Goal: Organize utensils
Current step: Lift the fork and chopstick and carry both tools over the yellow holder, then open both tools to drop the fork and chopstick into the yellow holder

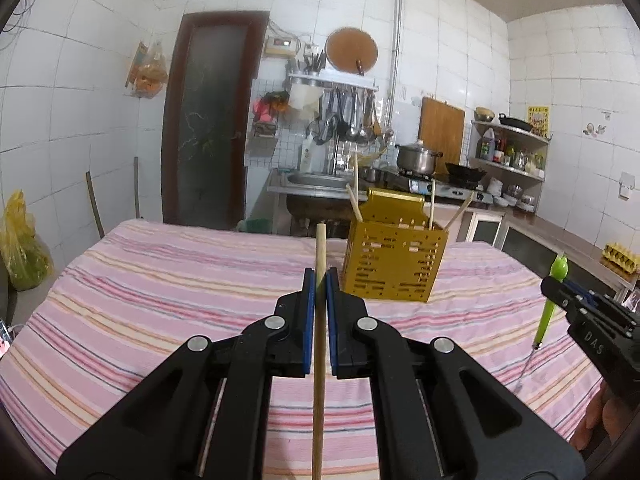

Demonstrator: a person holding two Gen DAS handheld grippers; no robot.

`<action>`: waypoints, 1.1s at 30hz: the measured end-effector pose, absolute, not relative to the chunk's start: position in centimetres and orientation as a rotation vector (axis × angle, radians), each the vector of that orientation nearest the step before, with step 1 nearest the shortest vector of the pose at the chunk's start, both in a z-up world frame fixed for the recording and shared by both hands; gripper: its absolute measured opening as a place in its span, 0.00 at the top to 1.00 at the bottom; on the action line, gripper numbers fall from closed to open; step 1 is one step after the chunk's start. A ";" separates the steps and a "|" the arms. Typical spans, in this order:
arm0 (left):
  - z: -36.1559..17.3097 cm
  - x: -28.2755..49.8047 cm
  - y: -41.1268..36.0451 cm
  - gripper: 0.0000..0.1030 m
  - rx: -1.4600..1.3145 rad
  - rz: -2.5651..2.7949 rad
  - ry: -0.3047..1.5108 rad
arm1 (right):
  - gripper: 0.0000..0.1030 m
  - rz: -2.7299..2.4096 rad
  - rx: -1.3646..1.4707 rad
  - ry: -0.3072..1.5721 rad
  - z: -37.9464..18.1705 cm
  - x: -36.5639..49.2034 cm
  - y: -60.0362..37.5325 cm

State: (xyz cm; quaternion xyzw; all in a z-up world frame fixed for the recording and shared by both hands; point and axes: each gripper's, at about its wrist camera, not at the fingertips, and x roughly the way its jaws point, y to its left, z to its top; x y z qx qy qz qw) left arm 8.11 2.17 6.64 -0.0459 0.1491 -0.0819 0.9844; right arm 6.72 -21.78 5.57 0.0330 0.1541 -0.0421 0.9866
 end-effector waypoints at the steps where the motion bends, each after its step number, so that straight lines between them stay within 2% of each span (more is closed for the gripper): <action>1: 6.9 8.1 2.1 0.96 -0.090 -0.165 0.289 | 0.84 -0.084 0.066 0.306 5.7 6.8 -21.8; 10: 9.9 10.6 1.3 0.96 -0.103 -0.204 0.230 | 0.84 -0.089 0.055 0.260 7.4 8.0 -22.0; 16: 14.0 13.9 -0.6 0.96 -0.113 -0.243 0.163 | 0.85 -0.058 0.061 0.207 12.0 10.8 -22.4; 25: 22.1 20.5 -5.4 0.96 -0.098 -0.281 -0.032 | 0.85 -0.036 0.027 0.110 19.2 18.4 -21.4; 28: 22.4 23.8 -7.2 0.96 -0.088 -0.283 -0.054 | 0.85 -0.048 0.052 0.129 19.5 22.2 -22.0; 33: 20.0 30.2 -9.1 0.96 -0.084 -0.253 -0.036 | 0.85 -0.060 0.099 0.183 17.3 27.4 -23.4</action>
